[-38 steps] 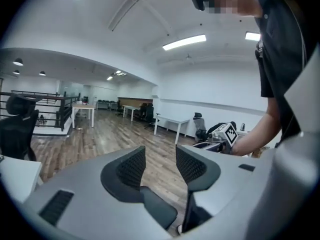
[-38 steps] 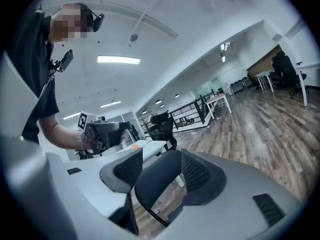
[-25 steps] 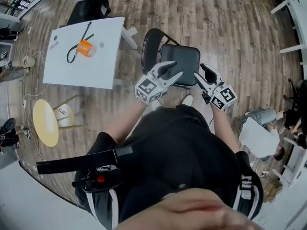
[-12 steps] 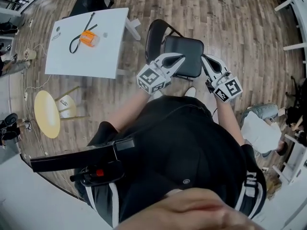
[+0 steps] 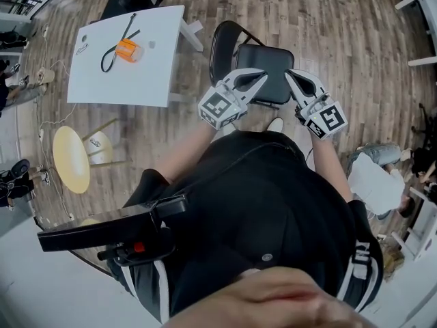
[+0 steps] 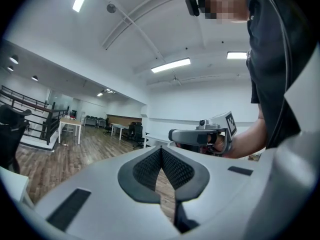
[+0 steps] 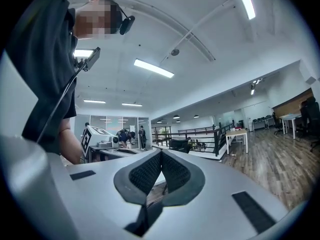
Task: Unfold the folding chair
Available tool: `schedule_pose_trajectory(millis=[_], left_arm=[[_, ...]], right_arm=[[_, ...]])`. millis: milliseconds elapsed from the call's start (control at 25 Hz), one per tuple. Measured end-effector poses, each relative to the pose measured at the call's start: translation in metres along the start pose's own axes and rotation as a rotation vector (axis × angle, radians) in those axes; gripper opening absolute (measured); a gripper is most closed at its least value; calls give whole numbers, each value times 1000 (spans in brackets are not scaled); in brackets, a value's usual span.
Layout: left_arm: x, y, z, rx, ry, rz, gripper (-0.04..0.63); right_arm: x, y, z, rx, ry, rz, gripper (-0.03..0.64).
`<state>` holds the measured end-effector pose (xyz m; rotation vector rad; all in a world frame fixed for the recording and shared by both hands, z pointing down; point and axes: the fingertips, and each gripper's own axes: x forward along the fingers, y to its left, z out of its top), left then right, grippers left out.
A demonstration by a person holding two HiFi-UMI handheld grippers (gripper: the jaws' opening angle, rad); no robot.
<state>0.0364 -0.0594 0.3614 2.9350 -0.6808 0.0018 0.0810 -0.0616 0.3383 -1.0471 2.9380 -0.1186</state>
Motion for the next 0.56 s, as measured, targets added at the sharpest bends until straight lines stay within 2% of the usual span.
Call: schedule_pose_trajectory(millis=[560], left_arm=[[1, 2, -4, 6, 4, 0, 3]], right_arm=[[9, 3, -9, -2, 18, 17, 8]])
